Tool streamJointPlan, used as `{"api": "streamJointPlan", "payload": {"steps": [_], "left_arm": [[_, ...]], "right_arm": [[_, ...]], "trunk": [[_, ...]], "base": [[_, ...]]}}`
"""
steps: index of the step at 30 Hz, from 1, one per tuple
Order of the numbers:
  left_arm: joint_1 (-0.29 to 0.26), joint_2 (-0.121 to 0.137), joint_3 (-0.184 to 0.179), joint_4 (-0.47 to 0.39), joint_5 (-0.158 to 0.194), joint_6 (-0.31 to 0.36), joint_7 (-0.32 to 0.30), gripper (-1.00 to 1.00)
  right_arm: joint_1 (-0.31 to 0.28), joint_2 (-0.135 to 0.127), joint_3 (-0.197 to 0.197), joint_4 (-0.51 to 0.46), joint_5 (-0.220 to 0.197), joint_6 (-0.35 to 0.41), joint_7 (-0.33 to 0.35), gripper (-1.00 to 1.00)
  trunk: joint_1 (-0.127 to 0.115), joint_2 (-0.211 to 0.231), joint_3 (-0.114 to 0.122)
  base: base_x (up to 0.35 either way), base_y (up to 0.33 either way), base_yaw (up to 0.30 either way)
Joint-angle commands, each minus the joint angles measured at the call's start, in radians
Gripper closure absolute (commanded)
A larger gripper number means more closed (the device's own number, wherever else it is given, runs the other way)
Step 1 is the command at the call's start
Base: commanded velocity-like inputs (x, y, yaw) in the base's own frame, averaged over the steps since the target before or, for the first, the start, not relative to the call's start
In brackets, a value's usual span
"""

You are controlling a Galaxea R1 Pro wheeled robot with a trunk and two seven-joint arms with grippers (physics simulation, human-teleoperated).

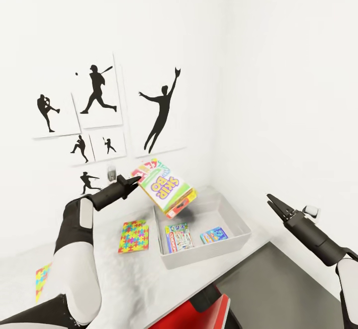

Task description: Put all the toys in the child's room - the three board games (two on the bed and one on the table), the two jigsaw puzzles on the table, and the tennis ball on the table - inside the toy box on the table in the child's room.

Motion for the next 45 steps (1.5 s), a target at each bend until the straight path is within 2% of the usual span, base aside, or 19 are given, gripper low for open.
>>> {"api": "streamJointPlan", "payload": {"steps": [1,4,6,11,12,17,19,20,22,23,26,27,29,31,35,36,41,42,45], "left_arm": [[-0.001,-0.001,0.003,0.008,0.005,0.008,-0.003,1.0],[-0.001,-0.001,0.001,0.071,0.008,0.009,0.002,1.0],[-0.001,-0.001,0.0,0.109,0.031,0.008,0.005,1.0],[-0.001,-0.001,-0.011,0.159,0.176,-0.05,0.048,1.0],[-0.001,-0.001,-0.015,0.164,0.185,-0.061,0.059,1.0],[-0.001,-0.001,-0.037,0.21,0.307,-0.154,0.233,1.0],[-0.001,-0.001,-0.068,0.226,0.401,-0.197,0.321,1.0],[-0.001,-0.001,-0.085,0.228,0.425,-0.206,0.344,1.0],[-0.001,-0.001,-0.186,0.234,0.513,-0.233,0.437,1.0],[-0.001,-0.001,-0.216,0.234,0.535,-0.239,0.46,1.0],[0.0,-0.001,-0.368,0.236,0.705,-0.262,0.569,1.0],[0.0,-0.001,-0.386,0.236,0.737,-0.264,0.585,1.0],[0.004,-0.001,-0.445,0.237,0.852,-0.283,0.654,1.0],[0.013,-0.001,-0.489,0.237,0.91,-0.311,0.7,1.0],[0.058,-0.001,-0.614,0.237,0.968,-0.418,0.744,1.0],[0.067,-0.001,-0.63,0.236,0.977,-0.435,0.746,1.0],[0.155,-0.001,-0.767,0.222,1.18,-0.615,0.753,1.0],[0.195,-0.001,-0.813,0.193,1.215,-0.668,0.751,1.0],[0.257,-0.001,-0.874,0.128,1.247,-0.76,0.746,1.0]], "right_arm": [[-0.001,0.0,-0.001,0.0,-0.002,0.006,0.002,-1.0],[-0.001,0.0,-0.011,0.001,-0.002,0.007,0.002,-1.0],[-0.001,0.0,-0.022,0.001,-0.003,0.007,0.002,-1.0],[-0.001,0.001,-0.03,0.001,-0.003,0.007,0.002,-1.0],[-0.001,0.001,-0.03,0.001,-0.003,0.007,0.002,-1.0],[-0.001,0.001,-0.031,0.001,-0.002,0.007,0.002,-1.0],[-0.001,0.001,-0.031,0.001,-0.002,0.006,0.002,-1.0],[-0.001,0.001,-0.031,0.001,-0.002,0.006,0.002,-1.0],[0.0,0.001,-0.031,0.001,-0.002,0.006,0.002,-1.0],[0.0,0.001,-0.031,0.001,-0.002,0.005,0.002,-1.0],[0.0,0.001,-0.032,0.001,-0.002,0.005,0.002,-1.0],[0.0,0.001,-0.032,0.001,-0.002,0.005,0.002,-1.0],[0.0,0.0,-0.032,0.001,-0.002,0.005,0.002,-1.0],[0.0,0.001,-0.032,0.001,-0.002,0.004,0.002,-1.0],[0.0,0.001,-0.031,0.001,-0.002,0.004,0.001,-1.0],[0.0,0.001,-0.031,0.001,-0.002,0.004,0.001,-1.0],[0.0,0.003,-0.031,0.001,-0.001,0.003,-0.001,-1.0],[0.0,0.004,-0.03,0.001,0.0,0.003,-0.002,-1.0],[0.0,0.004,-0.031,0.001,0.0,0.003,-0.001,-1.0]], "trunk": [[0.0,-0.001,0.0],[0.0,-0.001,0.0],[0.0,-0.001,0.0],[0.0,-0.001,0.0],[0.0,-0.001,0.0],[0.0,-0.001,0.0],[0.0,-0.001,0.0],[0.0,-0.001,0.0],[0.0,-0.001,0.0],[0.0,-0.001,0.0],[0.0,-0.001,0.0],[0.0,-0.001,0.0],[0.0,-0.001,0.0],[0.0,-0.001,0.0],[0.0,-0.001,0.0],[0.0,-0.001,0.0],[0.0,-0.001,0.0],[0.0,-0.001,0.0],[0.0,-0.001,0.0]], "base": [[0.0,0.0,0.0],[0.0,0.0,0.0],[0.0,0.0,0.0],[0.0,0.0,0.0],[0.0,0.0,0.0],[0.0,0.0,0.0],[0.0,0.0,0.0],[0.0,0.0,0.0],[0.0,0.0,0.0],[0.0,0.0,0.0],[0.0,0.0,0.0],[0.0,0.0,0.0],[0.0,0.0,0.0],[0.0,0.0,0.0],[0.0,0.0,0.0],[0.0,0.0,0.0],[0.0,0.0,0.0],[0.0,0.0,0.0],[0.0,0.0,0.0]]}}
